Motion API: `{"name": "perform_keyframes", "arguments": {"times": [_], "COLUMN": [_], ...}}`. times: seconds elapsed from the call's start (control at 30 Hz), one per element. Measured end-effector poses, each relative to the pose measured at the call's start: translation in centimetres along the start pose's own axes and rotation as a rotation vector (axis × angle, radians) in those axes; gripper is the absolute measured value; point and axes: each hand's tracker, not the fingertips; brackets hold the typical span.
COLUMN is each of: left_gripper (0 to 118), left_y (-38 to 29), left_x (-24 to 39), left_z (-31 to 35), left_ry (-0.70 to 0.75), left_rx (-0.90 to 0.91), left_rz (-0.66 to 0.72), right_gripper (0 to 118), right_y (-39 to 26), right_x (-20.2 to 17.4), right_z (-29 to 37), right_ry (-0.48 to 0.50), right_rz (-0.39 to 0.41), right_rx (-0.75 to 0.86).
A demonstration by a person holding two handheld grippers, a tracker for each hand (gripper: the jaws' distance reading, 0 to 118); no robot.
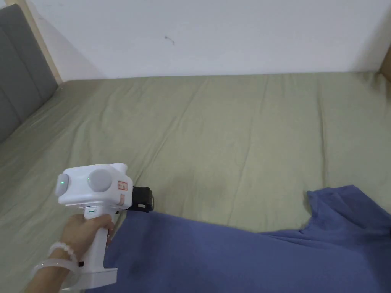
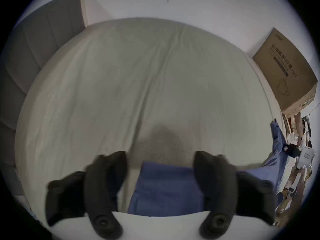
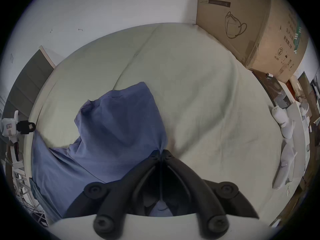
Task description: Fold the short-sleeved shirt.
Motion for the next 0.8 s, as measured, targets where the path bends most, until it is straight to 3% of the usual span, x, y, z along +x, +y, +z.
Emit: {"name": "perform_keyframes", "arguments": {"times": [0.03, 0.07, 0.13, 0.2, 0.37, 0.53, 0.8], "left_gripper": [73, 43, 37, 0, 0, 0, 0], "left_y": [-0.1, -0.6, -0.1, 0.6, -0.4, -3.5, -13.8], "left_x": [0.2, 0.5, 0.1, 0.0, 0.6, 0.5, -1.4], "left_z": [-0.9, -2.0, -2.3, -0.9, 2.6, 10.1, 20.8], "left_ry": [-0.007, 0.021, 0.087, 0.048, 0.044, 0.0, -0.023], "left_rx": [-0.025, -0.082, -0.089, -0.045, -0.021, 0.06, 0.123], "left_rz": [-0.007, -0.035, -0.087, -0.031, -0.076, -0.099, -0.159], "right_gripper": [0, 0, 0, 0, 0, 0, 0], "right_y": [0.0, 0.0, 0.0, 0.2, 0.4, -1.0, -9.6], "right_x": [-0.1, -0.2, -0.3, -0.4, -0.3, -0.2, 1.1], "right_z": [0.0, 0.0, 0.3, 0.9, 4.4, 9.7, 18.0], "right_ry": [0.001, -0.001, 0.0, 0.0, 0.028, 0.036, 0.076], "right_rz": [-0.001, -0.001, -0.002, -0.004, -0.026, -0.008, -0.011], "right_rx": [-0.003, -0.003, -0.004, 0.003, 0.051, 0.089, 0.127]}}
